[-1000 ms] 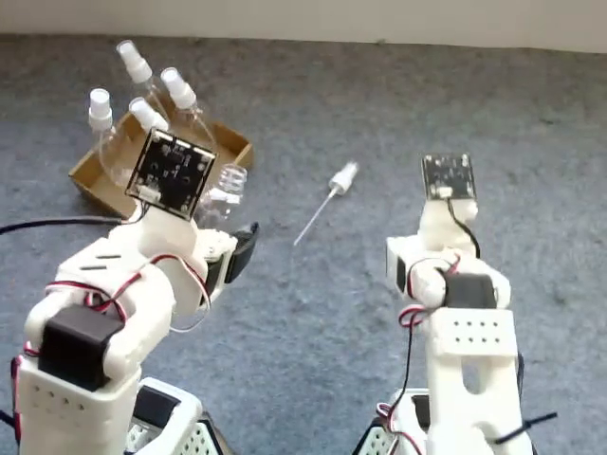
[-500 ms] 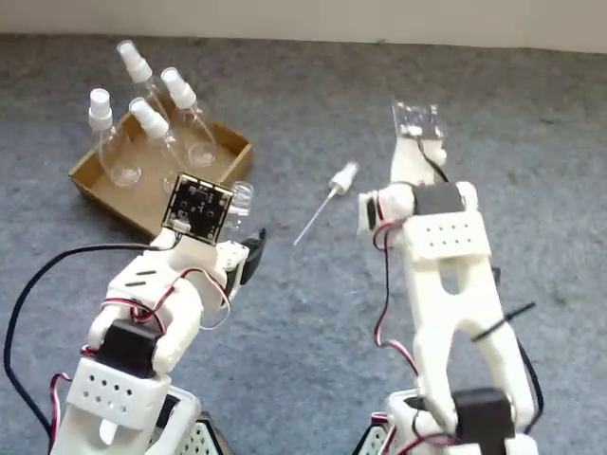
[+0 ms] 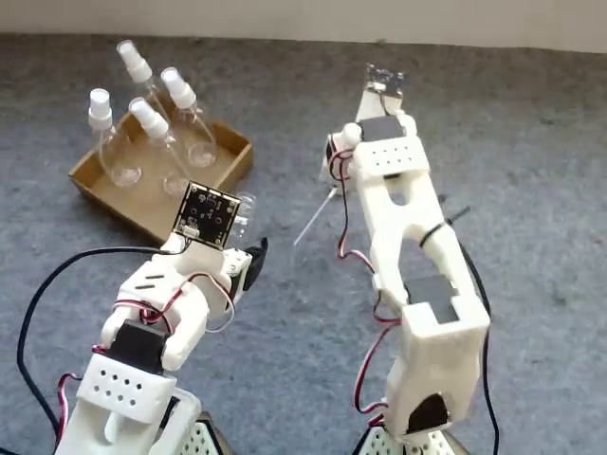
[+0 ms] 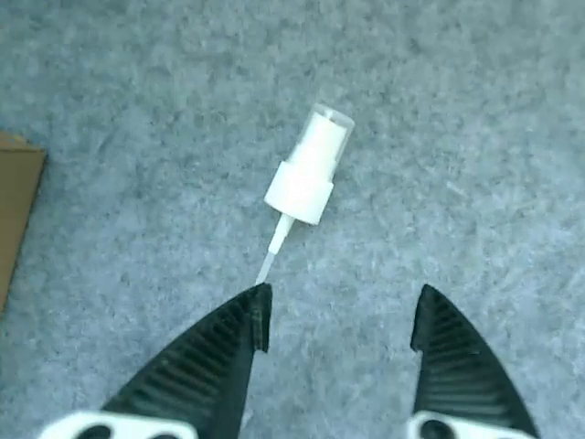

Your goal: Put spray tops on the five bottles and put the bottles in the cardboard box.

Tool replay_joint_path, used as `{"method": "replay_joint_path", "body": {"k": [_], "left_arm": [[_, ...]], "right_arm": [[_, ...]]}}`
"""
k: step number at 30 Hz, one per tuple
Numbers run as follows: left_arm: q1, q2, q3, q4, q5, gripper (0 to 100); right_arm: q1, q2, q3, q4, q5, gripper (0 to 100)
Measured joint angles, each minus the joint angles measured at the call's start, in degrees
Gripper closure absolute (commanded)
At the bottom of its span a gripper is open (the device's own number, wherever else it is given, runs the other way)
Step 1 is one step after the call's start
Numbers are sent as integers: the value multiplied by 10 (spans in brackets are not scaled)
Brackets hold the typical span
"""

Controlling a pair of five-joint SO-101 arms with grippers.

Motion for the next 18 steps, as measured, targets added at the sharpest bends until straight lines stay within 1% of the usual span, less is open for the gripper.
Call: {"method": "replay_joint_path", "body": {"k": [3, 8, 11, 14, 18], "left_arm": [[-4, 0, 1, 0, 0, 966], [-39, 0, 1, 0, 3, 966], [-49, 0, 1, 0, 30, 966], [-48, 0, 1, 0, 40, 966], [-48, 0, 1, 0, 44, 966]], "right_arm": [[-1, 74, -62, 0, -2, 763], [-1, 167, -173, 0, -2, 763], [-1, 211, -226, 0, -12, 763], [-1, 244, -265, 0, -33, 763], [-1, 276, -293, 0, -39, 763]]}}
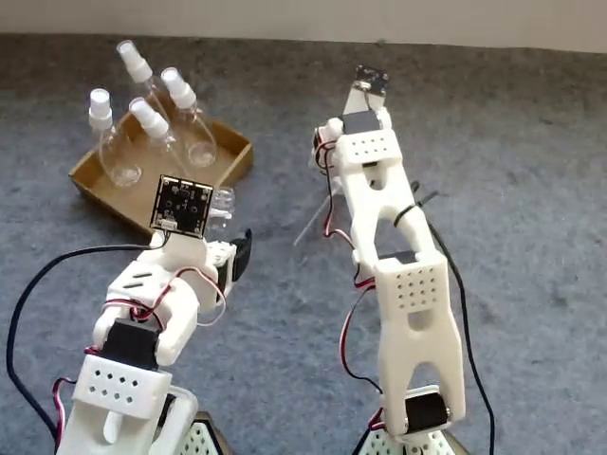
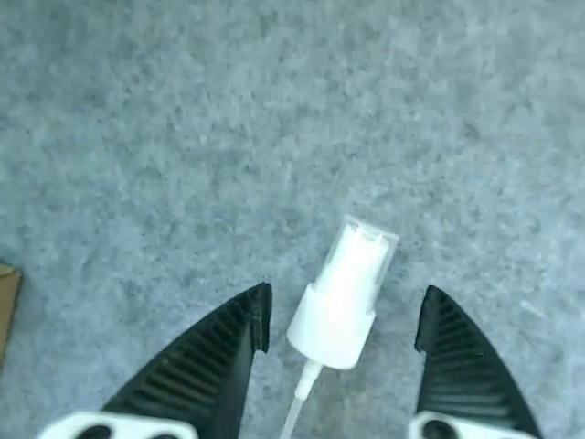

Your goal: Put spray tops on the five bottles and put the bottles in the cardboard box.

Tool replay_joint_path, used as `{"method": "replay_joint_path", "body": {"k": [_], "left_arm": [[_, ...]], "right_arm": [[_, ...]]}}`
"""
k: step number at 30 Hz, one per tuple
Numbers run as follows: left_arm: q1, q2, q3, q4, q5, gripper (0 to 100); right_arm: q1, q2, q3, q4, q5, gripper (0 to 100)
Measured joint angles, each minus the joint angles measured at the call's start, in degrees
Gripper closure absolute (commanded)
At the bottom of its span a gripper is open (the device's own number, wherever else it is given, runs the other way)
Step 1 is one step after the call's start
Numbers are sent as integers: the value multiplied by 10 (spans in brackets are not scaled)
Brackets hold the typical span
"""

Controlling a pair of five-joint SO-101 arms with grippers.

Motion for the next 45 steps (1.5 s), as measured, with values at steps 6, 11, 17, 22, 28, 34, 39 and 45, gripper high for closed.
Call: {"method": "replay_joint_path", "body": {"k": [6, 11, 17, 22, 28, 34, 39, 45], "left_arm": [[1, -1, 19, -5, 0, 966], [0, -1, 23, -10, 1, 966], [1, -2, 36, -11, 4, 966], [1, -2, 36, -11, 4, 965], [0, -2, 51, -33, 4, 962], [56, -2, 113, -126, 4, 962], [92, -2, 176, -242, 4, 962], [128, -2, 207, -316, 4, 962]], "right_arm": [[-1, 33, -25, 0, 0, 770], [-1, 49, -33, -1, 0, 913], [25, 56, -34, 1, 0, 986], [35, 56, -35, 18, 9, 993], [45, 59, -103, 97, 101, 993], [65, 59, -281, 211, 157, 993], [69, 58, -449, 269, 196, 993], [105, 51, -470, 271, 200, 993]]}}
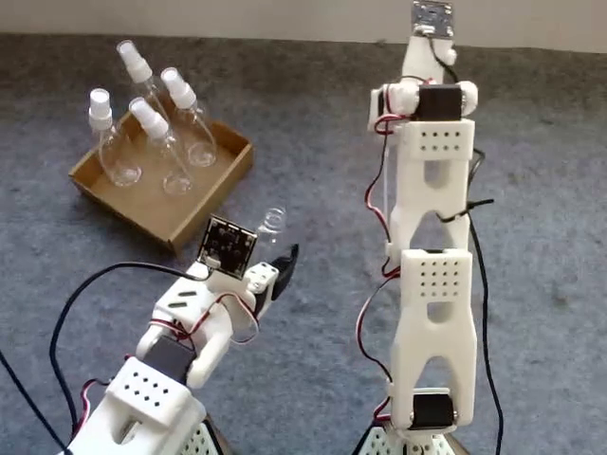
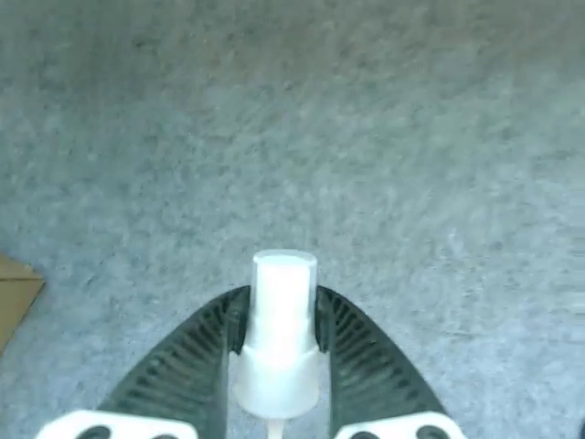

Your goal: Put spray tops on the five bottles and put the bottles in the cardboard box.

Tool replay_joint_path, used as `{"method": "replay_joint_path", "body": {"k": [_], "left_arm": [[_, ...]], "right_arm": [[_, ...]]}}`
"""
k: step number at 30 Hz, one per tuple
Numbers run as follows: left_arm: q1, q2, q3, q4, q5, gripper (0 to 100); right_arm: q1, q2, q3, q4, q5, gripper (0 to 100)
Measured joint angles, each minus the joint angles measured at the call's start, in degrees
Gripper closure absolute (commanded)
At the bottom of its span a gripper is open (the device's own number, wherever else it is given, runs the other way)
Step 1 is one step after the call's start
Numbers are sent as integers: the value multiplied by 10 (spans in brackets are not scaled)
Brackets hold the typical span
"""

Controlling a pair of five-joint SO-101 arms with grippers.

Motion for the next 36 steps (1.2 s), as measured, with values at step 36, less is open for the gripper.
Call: {"method": "replay_joint_path", "body": {"k": [36], "left_arm": [[234, 0, 2, -143, 0, 963]], "right_arm": [[-1, -1050, 563, 0, 5, 992]]}}
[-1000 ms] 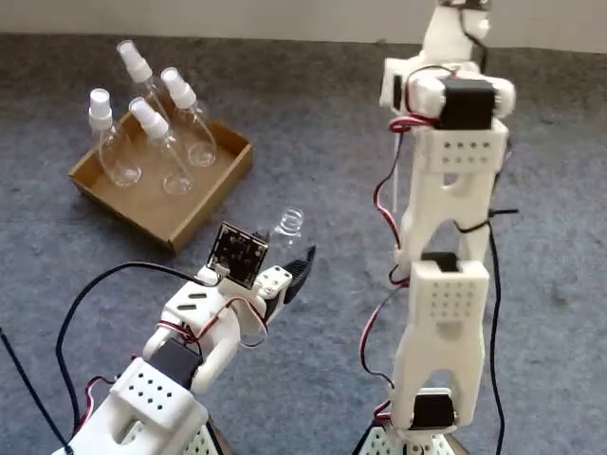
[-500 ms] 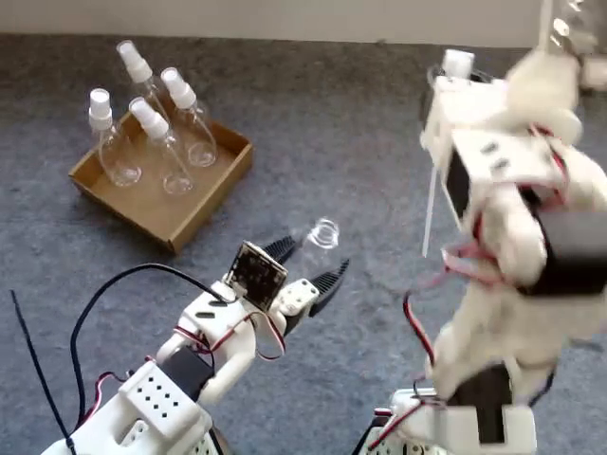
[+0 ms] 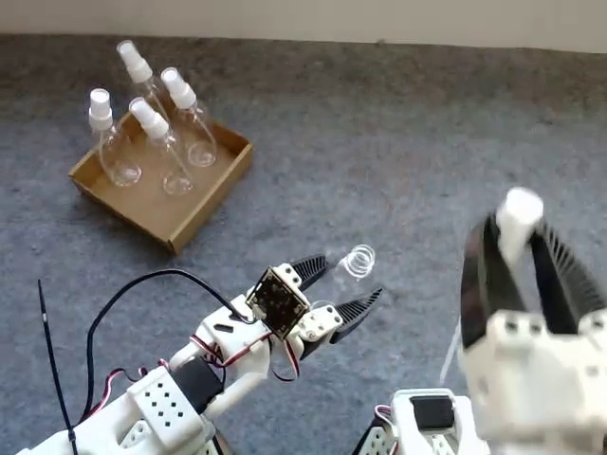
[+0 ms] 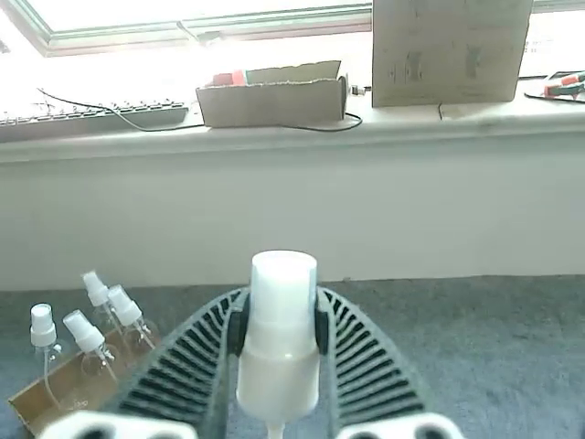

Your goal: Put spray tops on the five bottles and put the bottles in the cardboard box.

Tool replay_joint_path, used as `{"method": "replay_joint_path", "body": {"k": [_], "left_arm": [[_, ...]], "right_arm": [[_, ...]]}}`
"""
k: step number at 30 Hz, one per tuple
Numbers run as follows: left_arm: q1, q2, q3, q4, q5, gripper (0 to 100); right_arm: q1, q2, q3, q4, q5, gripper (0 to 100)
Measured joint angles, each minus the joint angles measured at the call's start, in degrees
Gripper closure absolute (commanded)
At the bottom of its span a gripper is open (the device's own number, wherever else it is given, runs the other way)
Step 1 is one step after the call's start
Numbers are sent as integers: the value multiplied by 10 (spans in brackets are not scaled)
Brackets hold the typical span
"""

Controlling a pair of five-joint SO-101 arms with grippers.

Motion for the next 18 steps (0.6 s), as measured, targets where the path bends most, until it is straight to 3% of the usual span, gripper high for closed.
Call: {"method": "replay_joint_path", "body": {"k": [4, 11, 18], "left_arm": [[-1, 0, 0, 0, 0, 962], [2, 0, 10, -2, 0, 962], [3, 1, 47, -4, 0, 962]], "right_arm": [[1, -109, 133, -32, 0, 992], [1, -273, 435, -223, -1, 992], [0, -323, 699, -376, -1, 992]]}}
